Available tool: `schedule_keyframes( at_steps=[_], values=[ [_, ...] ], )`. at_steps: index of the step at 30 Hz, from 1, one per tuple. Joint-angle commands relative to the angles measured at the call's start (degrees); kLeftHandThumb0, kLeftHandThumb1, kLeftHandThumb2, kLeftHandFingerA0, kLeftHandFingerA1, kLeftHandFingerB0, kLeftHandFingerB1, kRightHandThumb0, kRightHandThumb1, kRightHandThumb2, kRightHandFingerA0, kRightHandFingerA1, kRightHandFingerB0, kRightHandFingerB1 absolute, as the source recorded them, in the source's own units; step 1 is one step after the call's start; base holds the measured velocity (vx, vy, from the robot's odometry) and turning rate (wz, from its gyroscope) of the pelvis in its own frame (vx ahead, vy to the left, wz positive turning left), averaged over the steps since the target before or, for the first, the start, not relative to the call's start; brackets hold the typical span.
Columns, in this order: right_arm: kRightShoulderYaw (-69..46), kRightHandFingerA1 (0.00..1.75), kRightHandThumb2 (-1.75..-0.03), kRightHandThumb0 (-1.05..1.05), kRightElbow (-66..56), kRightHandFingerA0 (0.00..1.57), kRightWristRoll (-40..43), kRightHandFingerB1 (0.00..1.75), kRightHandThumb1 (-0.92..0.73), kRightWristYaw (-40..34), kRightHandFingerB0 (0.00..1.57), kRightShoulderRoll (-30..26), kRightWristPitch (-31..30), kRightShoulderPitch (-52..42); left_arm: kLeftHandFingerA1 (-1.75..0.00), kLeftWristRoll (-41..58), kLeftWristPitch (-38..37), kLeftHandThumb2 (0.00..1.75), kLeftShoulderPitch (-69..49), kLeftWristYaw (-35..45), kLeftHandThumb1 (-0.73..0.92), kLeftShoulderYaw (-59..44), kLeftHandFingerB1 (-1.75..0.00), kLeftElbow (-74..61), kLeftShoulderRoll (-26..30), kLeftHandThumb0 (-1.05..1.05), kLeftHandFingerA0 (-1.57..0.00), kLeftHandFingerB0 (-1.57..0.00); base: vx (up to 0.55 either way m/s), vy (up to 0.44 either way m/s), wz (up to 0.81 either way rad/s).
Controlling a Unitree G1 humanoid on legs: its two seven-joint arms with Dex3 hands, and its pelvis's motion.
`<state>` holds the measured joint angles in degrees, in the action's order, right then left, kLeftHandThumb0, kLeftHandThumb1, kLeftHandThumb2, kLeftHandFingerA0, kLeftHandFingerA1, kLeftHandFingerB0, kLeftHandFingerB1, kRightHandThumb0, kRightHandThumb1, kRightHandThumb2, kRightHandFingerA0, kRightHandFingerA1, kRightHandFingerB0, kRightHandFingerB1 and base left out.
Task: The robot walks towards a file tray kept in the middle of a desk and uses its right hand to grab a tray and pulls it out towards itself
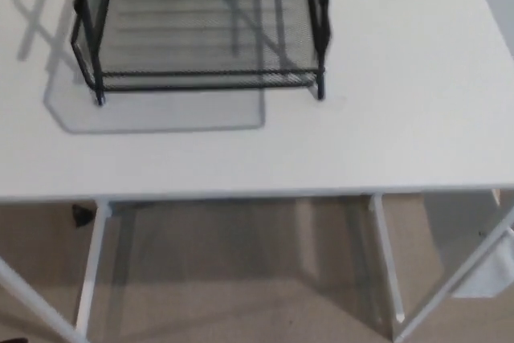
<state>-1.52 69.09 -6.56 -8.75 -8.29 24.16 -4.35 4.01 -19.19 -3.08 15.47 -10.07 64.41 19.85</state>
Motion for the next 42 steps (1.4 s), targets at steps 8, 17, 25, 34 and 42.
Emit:
schedule_keyframes(
  at_steps=[8,17,25,34,42],
  values=[
    [0.0,0.53,-0.52,-0.51,0.4,0.82,-0.1,0.46,-0.38,0.6,0.64,0.2,1.9,-0.3,-0.49,-1.3,-1.5,0.65,-0.3,0.2,0.39,0.6,-0.43,0.1,1.5,-0.36,-0.53,-0.42,0.21,0.085,0.03],
    [1.1,0.49,-0.53,-0.46,0.9,0.82,-1.1,0.45,-0.39,0.1,0.64,0.0,4.2,-6.5,-0.48,-4.6,-3.4,0.65,-7.1,-1.3,0.38,4.9,-0.43,-1.9,0.7,-0.39,-0.54,-0.42,0.10,-0.139,0.04],
    [2.1,0.60,-0.71,-0.55,0.7,0.76,-2.1,0.56,-0.31,0.0,0.58,-0.1,6.0,-7.6,-0.48,-5.5,-5.9,0.66,-6.9,-1.7,0.36,6.8,-0.43,0.6,1.1,-0.47,-0.55,-0.43,0.03,-0.092,-0.02],
    [4.4,0.61,-0.72,-0.55,-1.1,0.75,-3.8,0.57,-0.32,-1.0,0.58,-0.4,6.9,-7.6,-0.50,-6.8,-6.1,0.68,-5.7,-2.5,0.36,7.6,-0.45,-0.1,1.4,-0.47,-0.56,-0.43,0.01,0.139,0.08],
    [6.5,0.57,-0.72,-0.57,-3.1,0.77,-5.6,0.53,-0.33,-3.1,0.60,0.1,9.3,-8.3,-0.49,-6.7,-5.1,0.67,-5.3,-2.4,0.37,7.6,-0.44,-0.9,1.2,-0.45,-0.54,-0.42,0.05,-0.007,0.07]
  ],
)
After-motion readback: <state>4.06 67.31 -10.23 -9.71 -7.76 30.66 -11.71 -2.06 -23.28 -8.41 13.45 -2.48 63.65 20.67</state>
